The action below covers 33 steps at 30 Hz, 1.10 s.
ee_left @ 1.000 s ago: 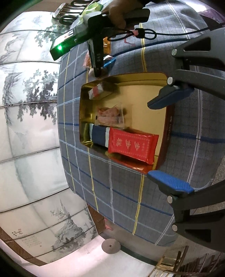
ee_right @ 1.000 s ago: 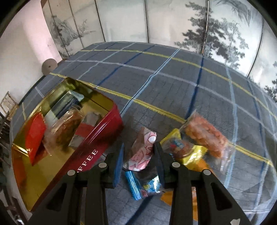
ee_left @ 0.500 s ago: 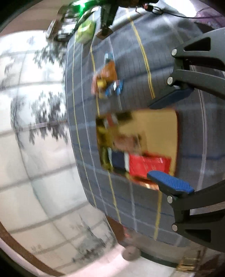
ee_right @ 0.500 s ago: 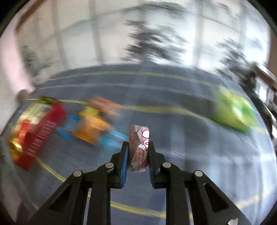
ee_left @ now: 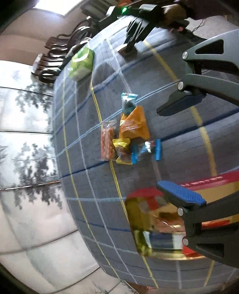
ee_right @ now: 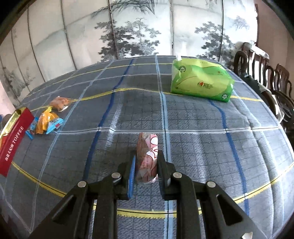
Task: Organize snacks
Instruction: 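Grasp the blue wrapped candy with the left gripper while the right holds the pink candy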
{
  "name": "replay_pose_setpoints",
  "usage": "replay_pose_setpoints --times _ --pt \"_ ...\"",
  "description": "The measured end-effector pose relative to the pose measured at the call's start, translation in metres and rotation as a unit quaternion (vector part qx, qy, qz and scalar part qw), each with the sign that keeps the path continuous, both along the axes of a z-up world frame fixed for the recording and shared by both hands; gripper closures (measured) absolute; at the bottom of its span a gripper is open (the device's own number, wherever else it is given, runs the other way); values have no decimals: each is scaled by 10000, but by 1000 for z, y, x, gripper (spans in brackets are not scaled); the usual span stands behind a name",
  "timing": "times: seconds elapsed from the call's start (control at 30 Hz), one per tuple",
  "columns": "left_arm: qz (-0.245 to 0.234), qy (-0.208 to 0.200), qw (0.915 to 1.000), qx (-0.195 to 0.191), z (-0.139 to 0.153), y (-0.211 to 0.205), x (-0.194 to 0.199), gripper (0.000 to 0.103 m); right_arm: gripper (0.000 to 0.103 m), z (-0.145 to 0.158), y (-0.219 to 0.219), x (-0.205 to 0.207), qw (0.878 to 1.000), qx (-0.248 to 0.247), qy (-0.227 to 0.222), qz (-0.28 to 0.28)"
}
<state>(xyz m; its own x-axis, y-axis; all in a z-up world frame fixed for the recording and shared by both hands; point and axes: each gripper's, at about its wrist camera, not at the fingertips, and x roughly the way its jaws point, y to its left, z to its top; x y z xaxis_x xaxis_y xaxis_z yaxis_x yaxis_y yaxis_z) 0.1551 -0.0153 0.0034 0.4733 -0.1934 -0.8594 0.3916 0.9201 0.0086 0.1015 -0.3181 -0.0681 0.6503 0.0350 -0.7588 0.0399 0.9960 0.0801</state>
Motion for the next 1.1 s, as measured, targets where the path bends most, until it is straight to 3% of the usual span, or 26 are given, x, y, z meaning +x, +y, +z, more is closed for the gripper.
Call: replay_pose_setpoints --times 0.13,0.33,0.53,0.6,0.73,0.77,0.83,0.97,1.1 --pt "58 431 9990 83 -20 -8 33 28 83 -6 -1 -7 9998 129 -69 99" --pt "408 871 9953 -126 -42 -1 65 29 83 -5 1 -9 9994 201 -91 252" --pt "556 1222 9909 -116 -62 0 80 49 83 -5 0 -9 9990 304 -108 311" --pt "555 1313 9897 -94 -69 -2 83 50 83 -5 0 -9 9988 340 -111 324" --pt "530 1276 9904 33 -75 -9 82 51 83 -6 -2 -9 9986 408 -115 328" --pt "524 1345 9895 -32 -78 -9 83 61 83 -6 -2 -9 9985 417 -115 327" --pt "549 1214 9910 95 -79 -12 79 71 83 -6 -2 -9 9984 440 -113 324" --pt "493 896 9943 295 -72 -20 62 75 83 -6 -2 -8 9984 458 -106 311" --pt "610 572 9965 45 -49 -18 21 76 83 -7 -3 -8 9986 446 -83 271"
